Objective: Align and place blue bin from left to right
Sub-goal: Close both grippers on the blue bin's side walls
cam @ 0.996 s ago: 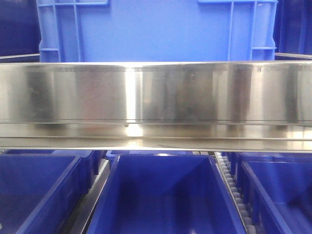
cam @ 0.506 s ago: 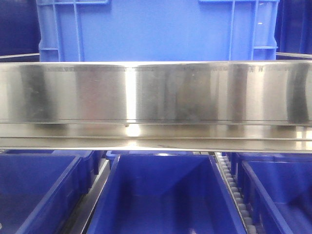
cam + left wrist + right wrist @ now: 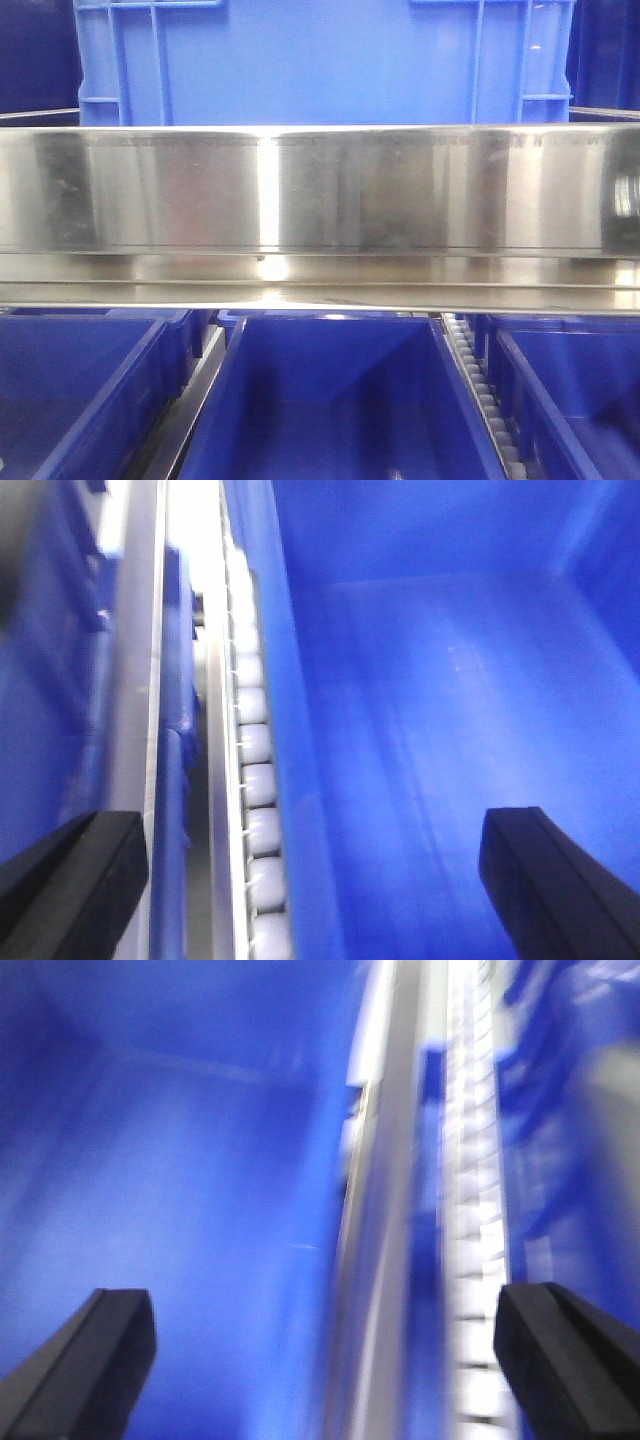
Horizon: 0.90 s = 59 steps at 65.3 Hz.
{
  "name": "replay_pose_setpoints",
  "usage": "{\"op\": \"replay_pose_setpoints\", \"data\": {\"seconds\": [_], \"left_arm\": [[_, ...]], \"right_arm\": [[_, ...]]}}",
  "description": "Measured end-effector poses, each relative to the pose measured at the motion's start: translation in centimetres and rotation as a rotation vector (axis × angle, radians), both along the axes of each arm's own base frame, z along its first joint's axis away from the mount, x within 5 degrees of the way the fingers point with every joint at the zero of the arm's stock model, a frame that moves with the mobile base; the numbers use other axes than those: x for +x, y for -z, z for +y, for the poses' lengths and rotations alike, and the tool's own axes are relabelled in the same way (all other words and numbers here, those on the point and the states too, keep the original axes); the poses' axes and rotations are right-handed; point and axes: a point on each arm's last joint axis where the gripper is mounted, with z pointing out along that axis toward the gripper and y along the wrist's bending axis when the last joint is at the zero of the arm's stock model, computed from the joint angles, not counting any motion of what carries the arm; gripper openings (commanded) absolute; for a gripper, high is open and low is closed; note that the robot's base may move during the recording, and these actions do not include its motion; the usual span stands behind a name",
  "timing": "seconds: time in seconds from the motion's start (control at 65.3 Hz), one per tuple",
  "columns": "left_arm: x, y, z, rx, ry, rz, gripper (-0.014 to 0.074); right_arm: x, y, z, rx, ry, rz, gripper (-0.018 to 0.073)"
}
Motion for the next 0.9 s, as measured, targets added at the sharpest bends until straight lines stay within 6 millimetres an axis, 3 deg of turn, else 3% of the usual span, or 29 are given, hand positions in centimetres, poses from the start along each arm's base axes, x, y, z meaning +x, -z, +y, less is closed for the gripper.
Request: {"op": "replay_pose_setpoints", "data": {"seconds": [0.368,0.735,0.904], "left_arm": [[2.7,2.9,-1.0,0.013,0.007,0.041,0.0567],[4.4,5.3,-1.7,0.025,0.010,0.094,0.0567],[4.8,5.9,-1.7,0.014,0.010,0.112,0.0567]], "right_arm": [[4.5,5.0,1.0,-0.017,0.037,0.121,0.0568],[5.6,6.2,1.2,0.002,0.057,0.135,0.0568],[5.9,6.3,0.9,0.091,0.052,0.146,0.0568]]}}
